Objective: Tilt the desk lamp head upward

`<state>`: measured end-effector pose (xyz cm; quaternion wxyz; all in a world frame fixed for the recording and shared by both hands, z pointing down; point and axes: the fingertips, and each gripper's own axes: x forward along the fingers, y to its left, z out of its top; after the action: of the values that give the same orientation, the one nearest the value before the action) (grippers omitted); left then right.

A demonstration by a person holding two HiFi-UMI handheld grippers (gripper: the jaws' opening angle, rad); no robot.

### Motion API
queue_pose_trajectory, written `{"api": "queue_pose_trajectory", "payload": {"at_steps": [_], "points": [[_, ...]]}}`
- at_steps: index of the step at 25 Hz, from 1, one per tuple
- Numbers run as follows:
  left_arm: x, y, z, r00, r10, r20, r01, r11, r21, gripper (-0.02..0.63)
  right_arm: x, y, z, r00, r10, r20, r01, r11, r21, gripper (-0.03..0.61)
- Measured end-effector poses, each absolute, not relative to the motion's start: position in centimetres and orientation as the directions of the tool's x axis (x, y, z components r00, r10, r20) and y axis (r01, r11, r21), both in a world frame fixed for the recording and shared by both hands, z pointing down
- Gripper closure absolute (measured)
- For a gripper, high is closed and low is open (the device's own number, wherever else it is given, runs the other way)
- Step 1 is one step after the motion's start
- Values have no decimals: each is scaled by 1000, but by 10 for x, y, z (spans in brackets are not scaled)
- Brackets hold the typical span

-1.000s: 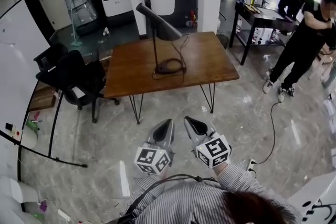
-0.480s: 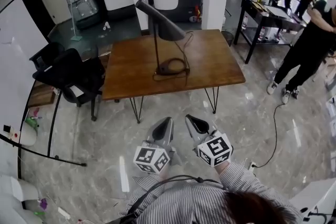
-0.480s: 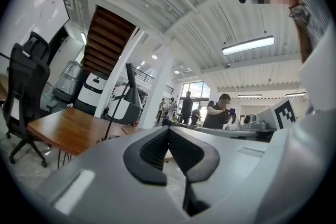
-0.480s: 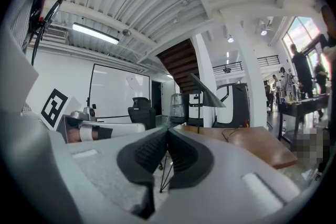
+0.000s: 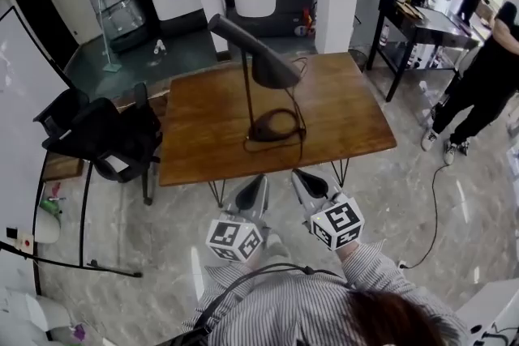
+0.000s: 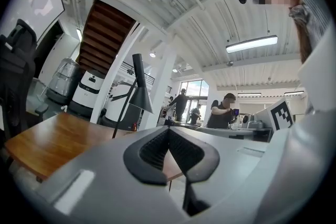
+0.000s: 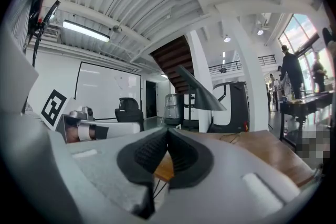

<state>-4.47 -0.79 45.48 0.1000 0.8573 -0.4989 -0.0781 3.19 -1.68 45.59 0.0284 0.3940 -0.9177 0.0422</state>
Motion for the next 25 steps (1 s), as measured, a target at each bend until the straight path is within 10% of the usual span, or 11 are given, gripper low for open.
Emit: {"api": "queue_pose_trajectory", "payload": {"at_steps": [25], "points": [[-106,-211,434,498,-867,-28,-855,-496,150,607,-55,-222,481,-757,-642,119,-649,760,-36,577]]}}
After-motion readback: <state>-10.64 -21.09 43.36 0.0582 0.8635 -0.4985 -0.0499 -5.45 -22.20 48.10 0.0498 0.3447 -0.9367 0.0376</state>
